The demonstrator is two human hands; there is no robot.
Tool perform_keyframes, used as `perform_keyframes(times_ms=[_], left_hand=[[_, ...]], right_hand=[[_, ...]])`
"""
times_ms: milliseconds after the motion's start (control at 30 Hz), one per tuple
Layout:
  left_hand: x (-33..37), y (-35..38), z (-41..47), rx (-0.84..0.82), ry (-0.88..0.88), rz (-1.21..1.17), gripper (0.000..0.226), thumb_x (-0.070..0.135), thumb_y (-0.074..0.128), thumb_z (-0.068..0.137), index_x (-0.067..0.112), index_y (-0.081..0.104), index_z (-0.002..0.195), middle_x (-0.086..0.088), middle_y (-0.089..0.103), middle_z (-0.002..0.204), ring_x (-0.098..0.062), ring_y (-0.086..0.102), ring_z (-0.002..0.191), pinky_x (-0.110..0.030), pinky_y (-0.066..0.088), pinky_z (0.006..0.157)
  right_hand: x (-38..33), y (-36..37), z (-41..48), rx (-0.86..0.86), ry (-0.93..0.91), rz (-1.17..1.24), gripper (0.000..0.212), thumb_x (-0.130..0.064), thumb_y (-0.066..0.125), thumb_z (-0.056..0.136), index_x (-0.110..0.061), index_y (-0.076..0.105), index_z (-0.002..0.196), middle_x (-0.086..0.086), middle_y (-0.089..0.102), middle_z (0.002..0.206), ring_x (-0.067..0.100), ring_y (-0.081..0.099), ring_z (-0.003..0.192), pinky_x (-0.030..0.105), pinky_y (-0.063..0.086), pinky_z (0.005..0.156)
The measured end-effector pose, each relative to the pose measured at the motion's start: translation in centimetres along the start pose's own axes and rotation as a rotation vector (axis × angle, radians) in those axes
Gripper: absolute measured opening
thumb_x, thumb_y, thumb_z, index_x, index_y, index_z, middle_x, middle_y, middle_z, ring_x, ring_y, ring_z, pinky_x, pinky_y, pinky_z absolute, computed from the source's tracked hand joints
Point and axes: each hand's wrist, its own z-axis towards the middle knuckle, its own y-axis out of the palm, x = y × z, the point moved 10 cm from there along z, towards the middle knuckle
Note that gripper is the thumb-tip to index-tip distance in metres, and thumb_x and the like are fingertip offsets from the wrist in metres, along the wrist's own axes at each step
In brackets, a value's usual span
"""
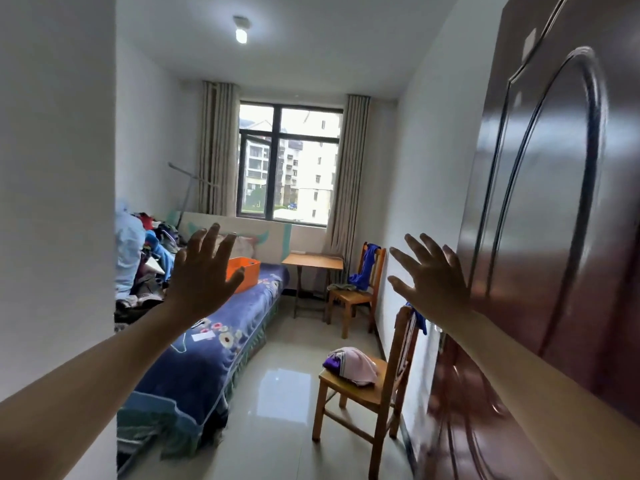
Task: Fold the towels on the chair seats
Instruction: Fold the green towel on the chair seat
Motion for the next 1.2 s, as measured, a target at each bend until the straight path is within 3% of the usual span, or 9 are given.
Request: perform_keyframes(times_ms=[133,233,433,567,700,867,1033,1200], left_hand=[[1.2,6.5,5.8,-0.035,0.06,0.005,0.061,0.046,0.036,0.076,0.007,0.043,0.122,-0.029,0.052,0.126,-0.048,0.051,0.111,-0.062,0.048,0.076],[1.6,8.7,10.6,0.034,0.113,0.041,0.06,0.046,0.036,0.078,0.008,0.042,0.124,-0.026,0.051,0.129,-0.04,0.044,0.116,-0.057,0.047,0.079],[-0.9,14.9,16.4,0.058,0.113,0.106,0.059,0.046,0.037,0.079,0.01,0.041,0.125,-0.023,0.051,0.131,-0.043,0.048,0.117,-0.055,0.047,0.082],[-4.6,20.6,18.4,0.038,0.089,0.137,0.057,0.046,0.036,0.078,0.011,0.042,0.123,-0.022,0.051,0.131,-0.037,0.041,0.118,-0.054,0.046,0.083],[-9.3,26.7,20.8,0.022,0.072,0.152,0.055,0.046,0.035,0.078,0.011,0.041,0.121,-0.023,0.051,0.13,-0.044,0.047,0.117,-0.055,0.046,0.083],[-15.6,34.4,26.2,-0.02,0.028,0.112,0.057,0.048,0.033,0.077,0.012,0.036,0.121,-0.027,0.05,0.13,-0.048,0.048,0.117,-0.059,0.044,0.084],[-19.4,42.9,32.2,0.006,0.003,0.02,0.056,0.046,0.036,0.077,0.01,0.04,0.12,-0.027,0.053,0.127,-0.049,0.052,0.112,-0.059,0.046,0.08],[-20.1,54.3,34.1,-0.081,0.009,-0.04,0.058,0.046,0.037,0.074,0.01,0.043,0.119,-0.026,0.053,0.125,-0.049,0.052,0.11,-0.061,0.047,0.078]], right_hand=[[2.5,6.7,3.1,0.065,-0.035,-0.015,0.047,-0.033,0.077,0.069,-0.013,0.068,0.11,0.019,0.062,0.122,0.041,0.057,0.113,0.063,0.039,0.089],[3.0,11.3,6.1,0.108,-0.128,-0.029,0.054,-0.029,0.086,0.058,-0.012,0.069,0.106,0.019,0.063,0.119,0.041,0.058,0.112,0.062,0.042,0.088],[2.5,20.3,12.9,0.144,-0.144,0.048,0.054,-0.027,0.087,0.058,-0.012,0.069,0.107,0.02,0.062,0.12,0.042,0.058,0.112,0.063,0.043,0.086],[1.3,27.8,16.2,0.149,-0.161,0.094,0.054,-0.025,0.088,0.056,-0.011,0.07,0.105,0.021,0.063,0.119,0.044,0.058,0.111,0.064,0.043,0.084],[-0.5,35.2,19.6,0.151,-0.177,0.083,0.05,-0.024,0.086,0.059,-0.01,0.07,0.104,0.022,0.061,0.121,0.044,0.056,0.113,0.064,0.042,0.086],[-2.1,43.1,25.5,0.165,-0.272,-0.012,0.047,-0.026,0.083,0.062,-0.01,0.07,0.104,0.021,0.06,0.123,0.043,0.055,0.115,0.062,0.044,0.088],[-0.9,50.5,32.1,0.184,-0.146,0.022,0.046,-0.022,0.084,0.062,-0.009,0.07,0.104,0.02,0.063,0.119,0.043,0.056,0.113,0.061,0.044,0.086],[-0.8,60.7,32.7,0.086,-0.265,-0.062,0.052,-0.03,0.088,0.054,-0.012,0.072,0.101,0.018,0.065,0.116,0.04,0.06,0.108,0.06,0.047,0.083]])
